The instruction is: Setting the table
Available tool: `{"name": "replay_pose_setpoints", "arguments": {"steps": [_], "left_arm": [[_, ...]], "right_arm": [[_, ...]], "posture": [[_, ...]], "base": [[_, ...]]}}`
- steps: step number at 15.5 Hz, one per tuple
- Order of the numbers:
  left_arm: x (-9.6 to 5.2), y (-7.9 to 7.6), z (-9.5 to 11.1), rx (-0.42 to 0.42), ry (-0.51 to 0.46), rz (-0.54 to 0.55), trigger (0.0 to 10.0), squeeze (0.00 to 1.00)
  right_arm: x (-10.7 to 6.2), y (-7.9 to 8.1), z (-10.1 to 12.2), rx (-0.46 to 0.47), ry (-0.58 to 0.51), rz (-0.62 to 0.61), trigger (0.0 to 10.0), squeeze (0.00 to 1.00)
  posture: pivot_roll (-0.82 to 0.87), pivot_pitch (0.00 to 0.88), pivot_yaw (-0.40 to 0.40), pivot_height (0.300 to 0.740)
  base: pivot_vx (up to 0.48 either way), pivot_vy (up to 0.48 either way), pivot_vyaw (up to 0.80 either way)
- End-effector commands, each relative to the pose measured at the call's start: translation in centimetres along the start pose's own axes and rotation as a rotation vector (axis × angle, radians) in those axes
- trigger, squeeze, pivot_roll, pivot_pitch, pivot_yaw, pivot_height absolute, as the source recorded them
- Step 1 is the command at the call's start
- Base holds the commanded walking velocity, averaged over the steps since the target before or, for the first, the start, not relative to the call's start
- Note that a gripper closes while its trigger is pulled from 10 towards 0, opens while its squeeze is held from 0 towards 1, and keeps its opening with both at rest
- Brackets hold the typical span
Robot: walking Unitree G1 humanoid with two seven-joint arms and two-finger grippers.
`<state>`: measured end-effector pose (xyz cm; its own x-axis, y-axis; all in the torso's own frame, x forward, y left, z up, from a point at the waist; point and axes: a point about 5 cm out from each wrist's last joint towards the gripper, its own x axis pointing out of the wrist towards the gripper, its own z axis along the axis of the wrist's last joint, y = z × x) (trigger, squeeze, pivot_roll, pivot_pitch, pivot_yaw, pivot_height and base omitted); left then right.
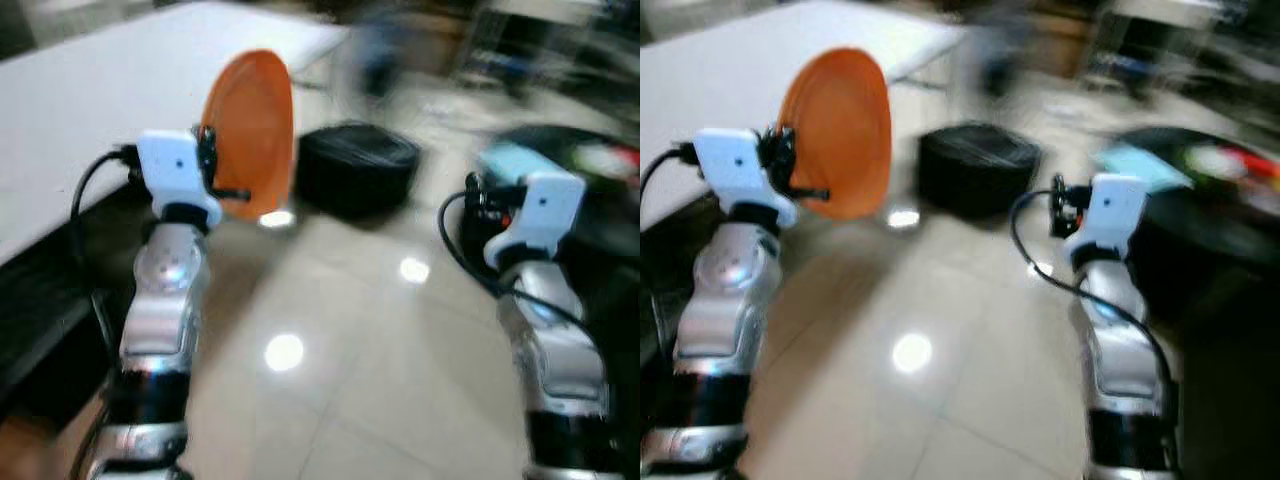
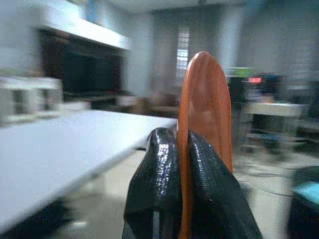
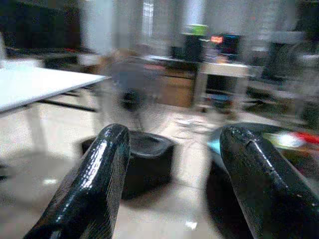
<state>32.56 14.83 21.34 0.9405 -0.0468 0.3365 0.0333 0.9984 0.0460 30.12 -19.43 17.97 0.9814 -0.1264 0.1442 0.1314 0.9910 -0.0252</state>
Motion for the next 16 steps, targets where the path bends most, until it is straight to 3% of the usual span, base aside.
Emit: {"name": "replay_pose_setpoints", "arguments": {"steps": [1, 3, 4, 6, 14, 16], "left_arm": [[0.4, -0.4, 1.2, 0.011, -0.056, -0.018, 10.0, 0.0], [0.4, -0.2, 1.1, 0.038, -0.056, -0.014, 10.0, 0.0], [0.4, -0.1, 1.1, 0.041, -0.057, -0.01, 10.0, 0.0], [0.4, 0.3, 1.1, 0.049, -0.052, 0.011, 10.0, 0.0], [0.7, 0.4, 1.2, 0.066, -0.05, 0.002, 10.0, 0.0], [0.8, 0.4, 1.1, 0.057, -0.048, -0.003, 10.0, 0.0]], "right_arm": [[0.2, 0.4, 0.5, -0.004, -0.021, 0.026, 10.0, 0.0], [0.1, 1.4, 0.5, 0.007, -0.026, 0.068, 10.0, 0.0], [0.1, 1.9, 0.4, -0.029, -0.021, 0.116, 10.0, 0.0], [-0.1, 2.6, 0.3, -0.053, -0.012, 0.177, 10.0, 0.0], [0.0, 3.3, 0.3, -0.049, -0.013, 0.234, 10.0, 0.0], [0.0, 3.2, 0.2, -0.005, -0.012, 0.215, 10.0, 0.0]], "posture": [[-0.02, 0.0, -0.054, 0.74], [-0.01, 0.0, -0.06, 0.74], [-0.01, 0.0, -0.062, 0.74], [-0.01, 0.0, -0.063, 0.74], [0.0, 0.0, -0.06, 0.74], [-0.01, 0.0, -0.057, 0.74]], "base": [[0.472, 0.0, 0.0], [0.467, 0.0, 0.0], [0.469, 0.0, 0.0], [0.469, 0.0, 0.8], [0.468, 0.0, 0.8], [0.469, 0.0, 0.0]]}}
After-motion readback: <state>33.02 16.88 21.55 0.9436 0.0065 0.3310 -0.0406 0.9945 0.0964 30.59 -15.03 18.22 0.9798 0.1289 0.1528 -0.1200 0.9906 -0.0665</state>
